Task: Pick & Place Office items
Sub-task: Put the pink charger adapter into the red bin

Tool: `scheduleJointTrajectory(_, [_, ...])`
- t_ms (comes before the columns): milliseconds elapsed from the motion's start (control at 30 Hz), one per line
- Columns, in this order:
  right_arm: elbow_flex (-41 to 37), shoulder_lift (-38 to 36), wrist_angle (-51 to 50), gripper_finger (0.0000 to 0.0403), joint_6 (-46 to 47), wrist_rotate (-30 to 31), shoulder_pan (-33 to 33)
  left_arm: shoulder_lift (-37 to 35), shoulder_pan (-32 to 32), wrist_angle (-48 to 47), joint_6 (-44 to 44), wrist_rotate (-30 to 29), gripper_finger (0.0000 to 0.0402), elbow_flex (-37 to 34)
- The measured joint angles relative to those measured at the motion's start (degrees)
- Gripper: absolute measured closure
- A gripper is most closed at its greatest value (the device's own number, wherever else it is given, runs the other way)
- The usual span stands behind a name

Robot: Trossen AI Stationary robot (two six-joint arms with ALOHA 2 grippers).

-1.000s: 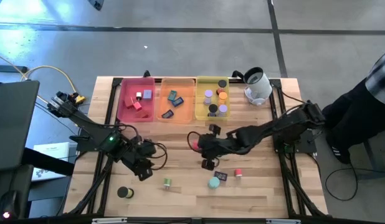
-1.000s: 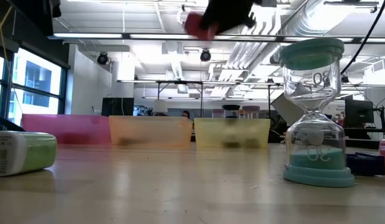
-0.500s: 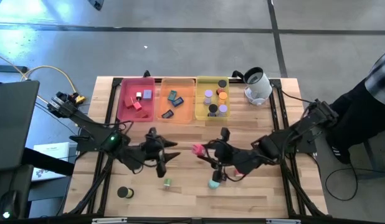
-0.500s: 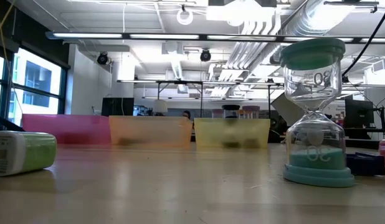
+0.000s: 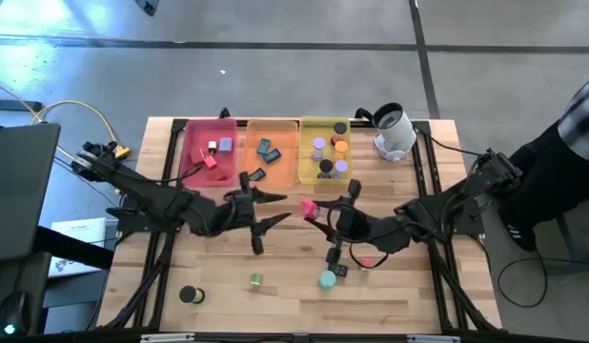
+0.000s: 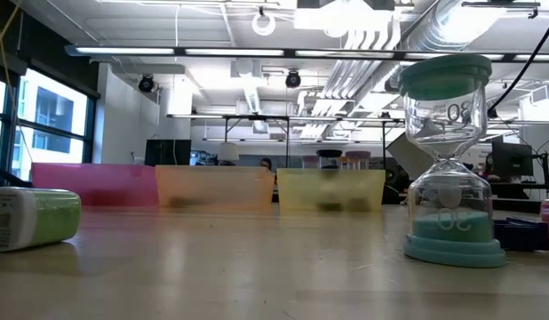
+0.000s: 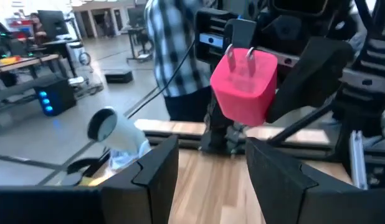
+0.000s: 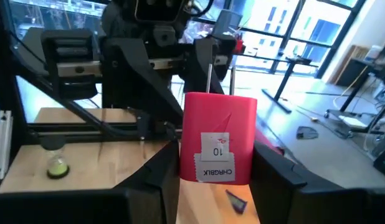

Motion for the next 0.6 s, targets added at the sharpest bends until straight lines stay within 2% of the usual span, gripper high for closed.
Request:
scheduleJointTrajectory(167, [0.02,-1.14,0.77,0.0266,-2.46,0.80,-1.14,-0.02,4.24,2.36,-1.23,9.81,0.0221,0.00])
scheduleJointTrajectory(333, [0.02,-1.47,1.15,0.0266,-4.40,0.91,-2.33,-0.11,5.99,2.79,-10.77,15.31,0.0221,0.00])
scheduleJointTrajectory(600, [0.02,-1.65,1.23,0.0266,-4.45,0.47,-3.39,-1.65,9.71,2.51,-13.83,26.31,0.0221,0.00])
